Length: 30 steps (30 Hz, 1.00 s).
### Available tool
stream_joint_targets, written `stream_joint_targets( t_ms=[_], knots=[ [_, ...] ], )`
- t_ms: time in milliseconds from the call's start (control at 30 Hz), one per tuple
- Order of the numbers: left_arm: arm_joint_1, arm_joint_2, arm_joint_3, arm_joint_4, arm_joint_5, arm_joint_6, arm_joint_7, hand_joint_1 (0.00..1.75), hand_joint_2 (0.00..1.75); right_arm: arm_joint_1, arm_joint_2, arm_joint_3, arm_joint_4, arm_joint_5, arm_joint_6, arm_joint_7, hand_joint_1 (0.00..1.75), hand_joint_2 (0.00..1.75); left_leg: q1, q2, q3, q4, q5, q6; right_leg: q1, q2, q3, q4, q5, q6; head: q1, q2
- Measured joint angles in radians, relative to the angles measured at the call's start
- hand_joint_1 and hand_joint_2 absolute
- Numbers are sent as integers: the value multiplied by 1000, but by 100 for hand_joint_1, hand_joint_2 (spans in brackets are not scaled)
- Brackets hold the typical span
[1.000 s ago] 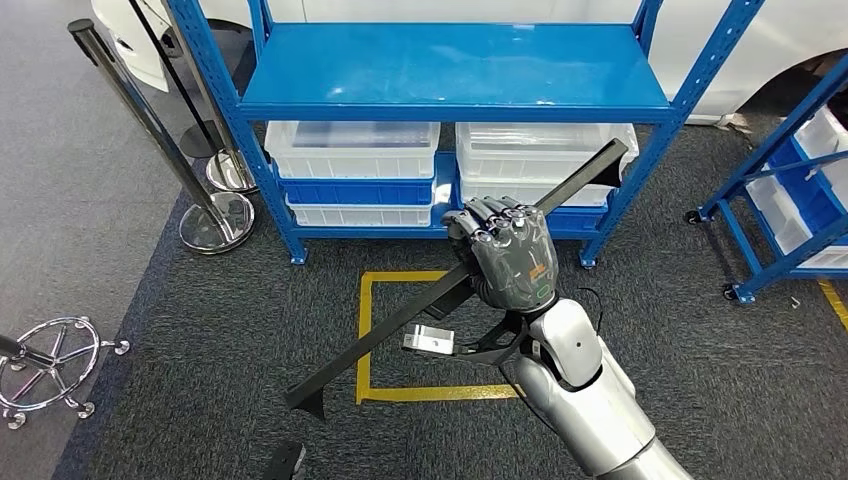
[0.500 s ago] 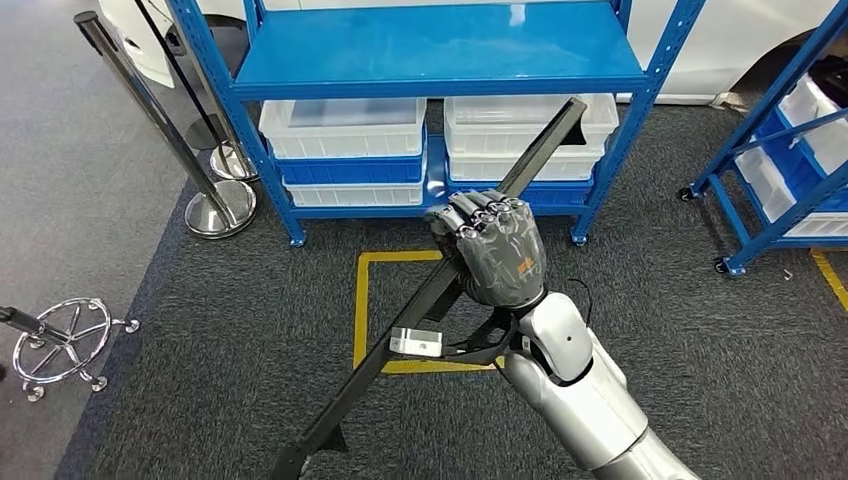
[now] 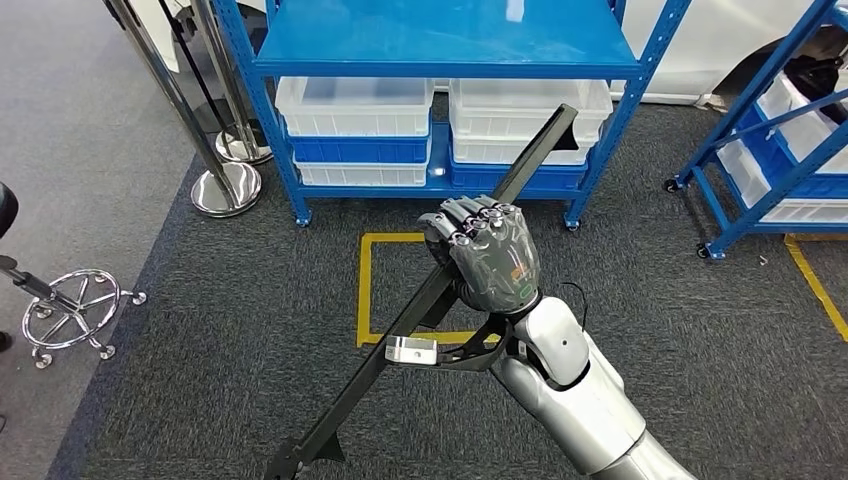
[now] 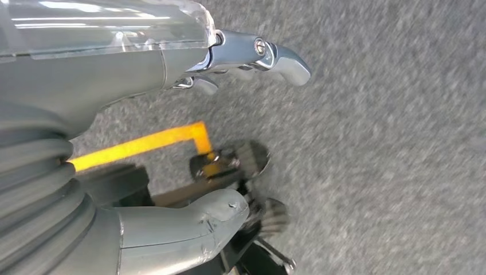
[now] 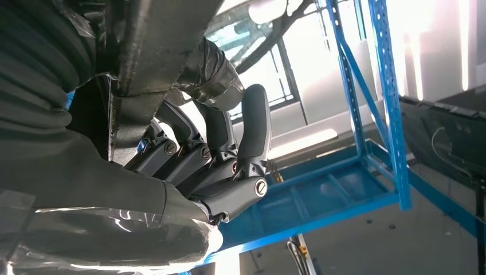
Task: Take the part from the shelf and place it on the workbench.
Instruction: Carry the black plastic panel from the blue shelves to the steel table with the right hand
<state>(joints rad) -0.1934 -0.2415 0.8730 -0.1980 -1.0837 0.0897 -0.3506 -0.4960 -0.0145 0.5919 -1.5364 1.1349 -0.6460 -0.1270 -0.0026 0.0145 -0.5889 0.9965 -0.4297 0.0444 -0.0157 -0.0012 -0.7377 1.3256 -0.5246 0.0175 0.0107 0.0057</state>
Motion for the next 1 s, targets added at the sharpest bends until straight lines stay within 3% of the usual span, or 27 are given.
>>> stream_joint_targets(
  t_ms=[33, 67, 133, 200, 267, 300, 400, 433, 467, 533, 567, 600, 667, 700, 767, 833, 933, 967, 1000],
  knots=[
    [0, 0, 0, 0, 0, 0, 0, 0, 175, 0, 0, 1, 1, 0, 0, 0, 175, 175, 0, 1, -23, 11, 9, -2, -1, 0, 31, -16, 29, 0, 0, 0],
    [-1, -1, 0, 0, 0, 0, 0, 0, 175, -2, 0, 2, 1, 0, 1, 0, 175, 175, 1, 1, -43, 23, 16, -6, -2, 0, 78, -65, 40, 0, 0, 0],
    [-2, -2, 0, 0, 1, 0, 0, 0, 175, -5, 0, 4, 1, 0, 4, 0, 175, 175, -2, -1, -73, 43, 31, -15, 1, 0, 177, -198, 7, -7, -1, 0],
    [-2, -2, 0, 0, 1, 0, 1, 0, 175, -9, 0, 6, 2, 0, 8, 0, 175, 175, -4, -2, -85, 45, 51, -26, 7, 1, 214, -269, -21, -17, -1, 0],
    [-1, -2, 0, 0, 0, 0, 1, 0, 175, -11, 0, 8, 6, -1, 15, 0, 175, 175, -2, -5, -94, 42, 63, -38, 6, -1, 198, -278, -1, -32, -1, 0],
    [0, -2, 0, 0, 0, 0, 1, 0, 175, -12, 0, 10, 8, -1, 18, 0, 175, 175, 0, -7, -103, 54, 41, -44, 4, -3, 186, -281, 14, -41, -1, 0],
    [1, -1, 0, 0, -2, 0, -3, 0, 175, -14, 0, 17, 12, -4, 22, -1, 175, 175, 8, -9, -139, 194, -111, -60, 1, -7, 136, -285, 59, -56, -2, 0],
    [1, -1, -1, 0, -3, 0, -7, 0, 175, -14, 0, 19, 13, -4, 23, -2, 175, 175, 10, -9, -147, 257, -139, -64, 2, -7, 117, -285, 72, -56, -2, 0],
    [1, -1, -1, 0, -4, 0, -11, 0, 175, -14, -1, 21, 15, -2, 24, -3, 175, 175, 11, -9, -149, 308, -135, -66, 2, -7, 98, -285, 85, -55, -2, 0],
    [1, -1, -3, 0, -5, 1, -18, 0, 175, -14, -3, 25, 17, 4, 28, -6, 175, 175, 13, -9, -117, 334, -65, -66, 2, -8, 63, -283, 111, -50, -2, 0],
    [0, -1, -3, 0, -5, 1, -21, 0, 175, -14, -5, 27, 17, 7, 31, -8, 175, 175, 13, -10, -77, 297, -39, -62, 2, -8, 50, -283, 124, -47, -2, 0],
    [0, -1, -4, 0, -5, 1, -22, 0, 175, -14, -6, 28, 17, 10, 33, -8, 175, 175, 12, -10, -15, 225, -40, -57, 3, -8, 39, -282, 135, -43, -2, 0],
    [-4, -1, -7, 0, -5, 1, -25, 0, 175, -15, -9, 30, 17, 15, 35, -9, 175, 175, 7, -11, 99, 61, -95, -45, 4, -9, 30, -282, 154, -33, -2, 0],
    [-5, -1, -8, 0, -5, 1, -26, 0, 175, -16, -10, 30, 16, 17, 37, -9, 175, 175, 3, -11, 130, 10, -118, -38, 4, -10, 29, -284, 164, -27, -1, 0],
    [-4, -2, -9, 0, -5, 2, -27, 0, 175, -18, -14, 34, 16, 20, 42, -9, 175, 175, 3, -8, 133, -17, -113, -24, 2, -11, 28, -291, 180, -14, -1, 0],
    [-2, -3, -9, 0, -5, 3, -27, 0, 175, -19, -23, 40, 16, 23, 50, -9, 175, 175, 6, -5, 123, -23, -91, -8, 0, -8, 13, -260, 147, -4, -1, 0],
    [-2, -4, -9, 0, -2, 6, -25, 0, 175, -20, -41, 49, 17, 29, 58, -9, 175, 175, 4, -3, 95, -21, -66, 5, 0, -4, -41, -93, 28, 3, -1, 0],
    [0, -5, -9, 0, 2, 3, -24, 0, 175, -19, -47, 54, 17, 30, 60, -9, 175, 175, 2, -3, 85, -19, -61, 6, 0, -4, -48, -50, 8, 4, -1, 0],
    [2, -5, -9, 0, 7, -1, -21, 0, 175, -19, -53, 58, 17, 29, 64, -9, 175, 175, 2, -3, 76, -15, -57, 5, 0, -4, -39, -39, 6, 4, -1, 0]
  ],
)
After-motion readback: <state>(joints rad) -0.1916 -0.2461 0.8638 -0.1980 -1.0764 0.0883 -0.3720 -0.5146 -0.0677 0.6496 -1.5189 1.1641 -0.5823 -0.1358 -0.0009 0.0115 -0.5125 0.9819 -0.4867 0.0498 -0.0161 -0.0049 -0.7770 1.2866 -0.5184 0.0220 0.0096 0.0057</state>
